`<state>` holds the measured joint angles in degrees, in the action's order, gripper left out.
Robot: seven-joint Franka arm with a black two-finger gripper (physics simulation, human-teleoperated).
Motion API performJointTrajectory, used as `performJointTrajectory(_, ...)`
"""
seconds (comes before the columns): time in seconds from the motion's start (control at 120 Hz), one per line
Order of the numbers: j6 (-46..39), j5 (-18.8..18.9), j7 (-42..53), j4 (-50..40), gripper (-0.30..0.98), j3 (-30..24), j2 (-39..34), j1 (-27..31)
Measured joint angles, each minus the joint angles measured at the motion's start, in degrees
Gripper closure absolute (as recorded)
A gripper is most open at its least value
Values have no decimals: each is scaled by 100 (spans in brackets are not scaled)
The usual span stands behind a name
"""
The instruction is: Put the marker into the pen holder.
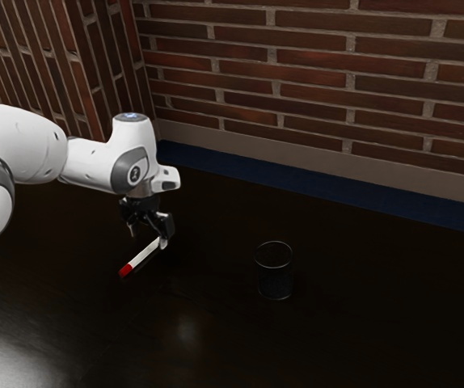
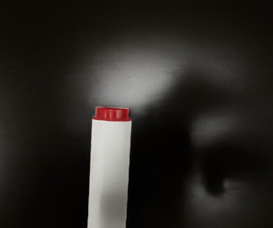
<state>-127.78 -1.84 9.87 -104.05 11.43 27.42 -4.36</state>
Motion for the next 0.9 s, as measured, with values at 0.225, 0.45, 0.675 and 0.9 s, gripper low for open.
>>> performJointTrajectory(0.225, 104, -57, 152, 140, 2, 43, 221, 14)
performJointTrajectory(0.45, 215, -85, 302, 475, 6, 70, 510, 76)
performJointTrajectory(0.675, 279, -146, 406, 517, 23, 70, 552, 93)
performJointTrajectory(0.9, 298, -154, 476, 516, 41, 70, 542, 93)
